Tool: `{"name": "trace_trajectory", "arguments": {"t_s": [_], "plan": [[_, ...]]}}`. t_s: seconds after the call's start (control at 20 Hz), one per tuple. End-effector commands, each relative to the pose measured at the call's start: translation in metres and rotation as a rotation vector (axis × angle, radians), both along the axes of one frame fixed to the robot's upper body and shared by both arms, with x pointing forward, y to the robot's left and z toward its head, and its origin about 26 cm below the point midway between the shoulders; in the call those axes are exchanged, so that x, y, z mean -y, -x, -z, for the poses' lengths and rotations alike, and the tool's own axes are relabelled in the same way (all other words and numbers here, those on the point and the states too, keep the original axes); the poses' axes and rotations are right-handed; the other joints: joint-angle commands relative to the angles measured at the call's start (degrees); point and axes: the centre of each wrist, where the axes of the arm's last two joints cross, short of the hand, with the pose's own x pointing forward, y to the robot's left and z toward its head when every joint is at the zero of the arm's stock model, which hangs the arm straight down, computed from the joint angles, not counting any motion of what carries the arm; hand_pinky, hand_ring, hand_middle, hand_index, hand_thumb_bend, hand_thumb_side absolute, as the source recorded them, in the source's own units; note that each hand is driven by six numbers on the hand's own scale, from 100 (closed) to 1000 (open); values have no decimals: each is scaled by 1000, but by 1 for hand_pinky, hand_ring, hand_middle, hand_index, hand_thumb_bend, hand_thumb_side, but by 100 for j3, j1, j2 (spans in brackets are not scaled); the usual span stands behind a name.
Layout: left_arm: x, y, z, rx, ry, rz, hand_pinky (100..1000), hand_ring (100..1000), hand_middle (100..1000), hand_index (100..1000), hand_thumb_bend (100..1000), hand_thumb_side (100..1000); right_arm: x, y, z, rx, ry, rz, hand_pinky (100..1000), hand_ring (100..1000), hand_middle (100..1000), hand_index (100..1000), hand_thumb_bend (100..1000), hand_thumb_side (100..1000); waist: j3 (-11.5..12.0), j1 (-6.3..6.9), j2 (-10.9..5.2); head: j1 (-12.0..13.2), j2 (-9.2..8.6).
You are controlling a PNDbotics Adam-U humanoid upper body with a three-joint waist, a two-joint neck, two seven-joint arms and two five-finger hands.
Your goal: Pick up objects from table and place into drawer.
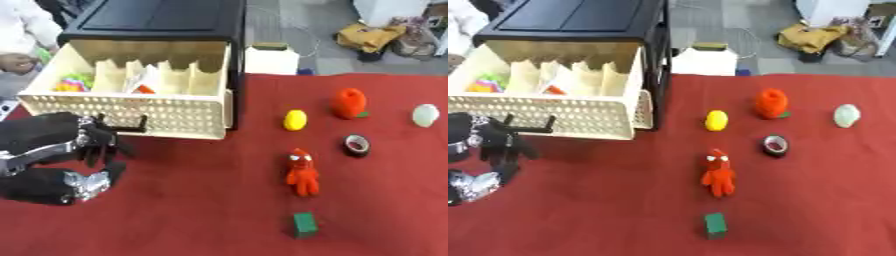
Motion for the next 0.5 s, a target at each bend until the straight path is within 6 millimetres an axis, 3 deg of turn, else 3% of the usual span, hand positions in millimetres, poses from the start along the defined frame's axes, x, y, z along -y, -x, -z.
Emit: {"name": "trace_trajectory", "arguments": {"t_s": [0.05,0.5], "plan": [[-1,3,-4,-38,-33,-24,551,604,583,829,100,1000,0,1,-6,15,10,1,692,762,595,725,100,917,-11,-2,-73,39,-80],[5,2,-2,-125,-68,-52,610,653,620,854,100,1000,-1,1,-6,12,-3,2,691,748,593,722,100,908,-67,-8,-37,79,-125]]}}
